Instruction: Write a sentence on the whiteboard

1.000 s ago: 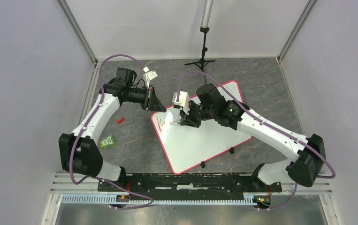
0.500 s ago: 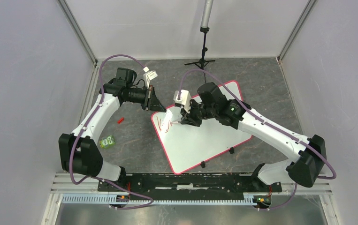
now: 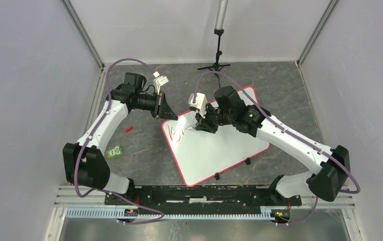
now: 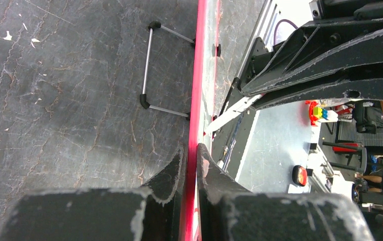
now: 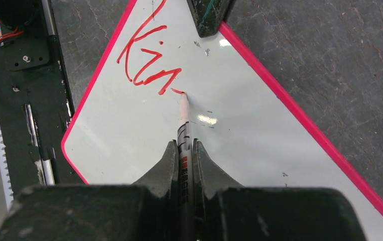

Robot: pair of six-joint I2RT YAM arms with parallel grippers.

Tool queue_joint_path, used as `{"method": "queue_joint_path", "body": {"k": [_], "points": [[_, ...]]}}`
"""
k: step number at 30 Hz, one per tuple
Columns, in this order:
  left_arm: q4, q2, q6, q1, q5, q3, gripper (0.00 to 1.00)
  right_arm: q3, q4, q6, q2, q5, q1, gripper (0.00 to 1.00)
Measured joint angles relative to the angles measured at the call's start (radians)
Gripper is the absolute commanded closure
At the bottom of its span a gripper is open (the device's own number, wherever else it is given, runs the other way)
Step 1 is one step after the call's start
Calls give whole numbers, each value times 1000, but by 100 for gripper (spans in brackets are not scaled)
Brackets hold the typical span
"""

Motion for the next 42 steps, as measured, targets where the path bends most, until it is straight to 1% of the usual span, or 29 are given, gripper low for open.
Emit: {"method": "queue_joint_path", "body": {"k": [18,28,33,36,42], "points": [[0,0,0,0,0,0,98,32,7,0,13,5,-2,100],[0,0,0,0,-7,0,98,-53,13,1,-17,-20,13,100],[0,0,0,0,-6,0,98,-58,7,0,-24,-16,12,100],[0,0,0,0,-5,0,98,-34,-6,0,-18,-13,0,100],[0,0,0,0,-5,0,98,64,7,-1,19,2,-50,100]]}}
